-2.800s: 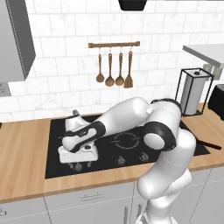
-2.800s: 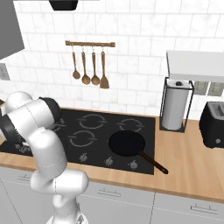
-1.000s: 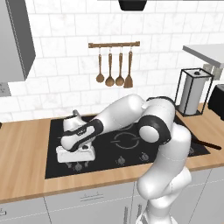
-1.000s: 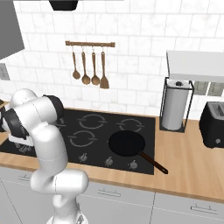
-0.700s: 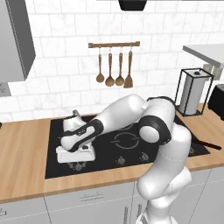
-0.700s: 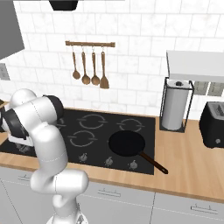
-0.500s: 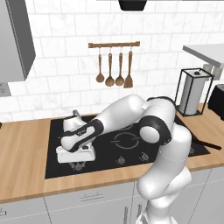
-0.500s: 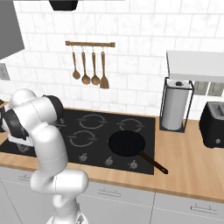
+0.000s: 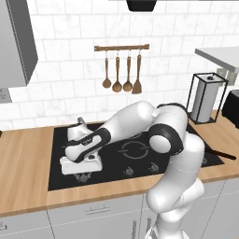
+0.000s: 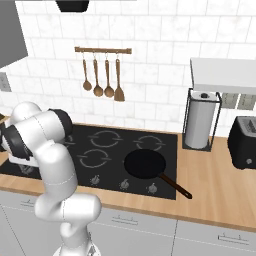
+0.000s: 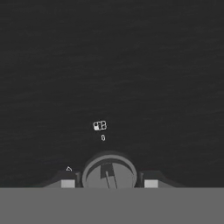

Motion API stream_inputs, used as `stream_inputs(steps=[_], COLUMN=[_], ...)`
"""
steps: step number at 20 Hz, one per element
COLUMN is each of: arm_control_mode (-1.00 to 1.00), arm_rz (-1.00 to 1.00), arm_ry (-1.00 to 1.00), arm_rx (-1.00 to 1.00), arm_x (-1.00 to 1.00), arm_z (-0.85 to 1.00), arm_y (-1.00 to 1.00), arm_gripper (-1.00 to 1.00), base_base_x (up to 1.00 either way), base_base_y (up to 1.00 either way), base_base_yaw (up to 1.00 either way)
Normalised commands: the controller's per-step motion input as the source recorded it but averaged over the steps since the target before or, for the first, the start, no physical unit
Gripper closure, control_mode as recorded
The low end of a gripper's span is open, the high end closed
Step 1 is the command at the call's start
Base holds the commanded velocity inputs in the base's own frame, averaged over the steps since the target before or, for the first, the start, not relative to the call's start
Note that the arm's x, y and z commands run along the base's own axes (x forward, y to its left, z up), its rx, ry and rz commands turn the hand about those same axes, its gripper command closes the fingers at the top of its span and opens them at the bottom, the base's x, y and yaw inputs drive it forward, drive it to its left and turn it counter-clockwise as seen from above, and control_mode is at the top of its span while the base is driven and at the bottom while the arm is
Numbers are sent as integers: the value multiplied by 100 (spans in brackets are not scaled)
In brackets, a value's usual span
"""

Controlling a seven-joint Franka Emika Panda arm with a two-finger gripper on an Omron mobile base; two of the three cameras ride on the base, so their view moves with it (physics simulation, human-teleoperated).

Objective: Pick the kettle from the counter and place it on a stove burner. Then turn the burner on.

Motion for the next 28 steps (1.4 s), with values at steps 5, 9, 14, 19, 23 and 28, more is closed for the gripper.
stream_inputs(steps=[5,9,14,19,23,28], arm_control_mode=[-100,-100,-100,-100,-100,-100], arm_rz=[23,26,26,25,25,24], arm_ry=[0,0,0,-1,-3,-3], arm_rx=[0,0,1,3,5,6], arm_x=[-15,-15,-16,-7,-10,-9], arm_z=[-4,-2,0,0,0,-1], arm_y=[0,0,0,-3,-9,-11], arm_gripper=[100,100,100,100,100,100], base_base_x=[0,0,0,0,0,0], base_base_y=[0,0,0,0,0,0], base_base_yaw=[0,0,0,0,0,0])
